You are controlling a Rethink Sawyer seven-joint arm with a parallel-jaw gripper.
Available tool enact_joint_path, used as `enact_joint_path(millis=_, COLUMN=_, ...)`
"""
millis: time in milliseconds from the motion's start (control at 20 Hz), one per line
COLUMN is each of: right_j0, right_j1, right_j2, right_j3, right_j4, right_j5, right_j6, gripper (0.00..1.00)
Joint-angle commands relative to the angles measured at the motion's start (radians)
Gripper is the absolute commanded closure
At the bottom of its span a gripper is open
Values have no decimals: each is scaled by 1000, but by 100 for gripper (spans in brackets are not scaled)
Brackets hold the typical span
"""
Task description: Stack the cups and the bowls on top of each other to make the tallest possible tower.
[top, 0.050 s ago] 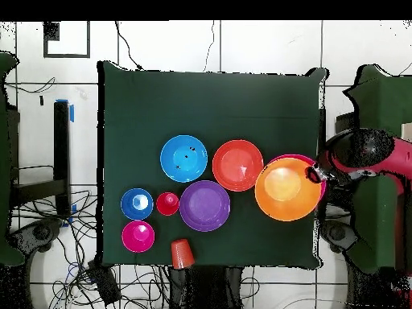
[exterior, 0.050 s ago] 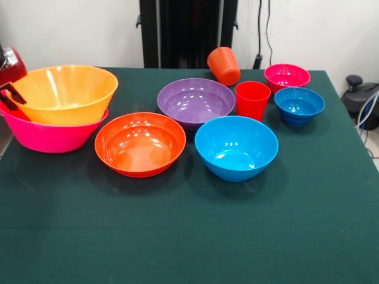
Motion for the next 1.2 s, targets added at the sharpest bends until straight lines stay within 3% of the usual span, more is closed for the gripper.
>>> enact_joint_path(millis=50, right_j0=44, right_j1=-29, right_j2=28, right_j3=4, right_j4=-100, right_j5=-110, right_j6=-365, gripper=100)
enact_joint_path(millis=900, right_j0=6, right_j1=-63, right_j2=7, right_j3=70, right_j4=-82, right_j5=-155, right_j6=-340, gripper=100)
enact_joint_path(millis=950, right_j0=-3, right_j1=-64, right_j2=6, right_j3=77, right_j4=-76, right_j5=-158, right_j6=-337, gripper=0)
enact_joint_path(millis=1200, right_j0=1, right_j1=-67, right_j2=-16, right_j3=78, right_j4=-81, right_j5=-126, right_j6=-316, gripper=0)
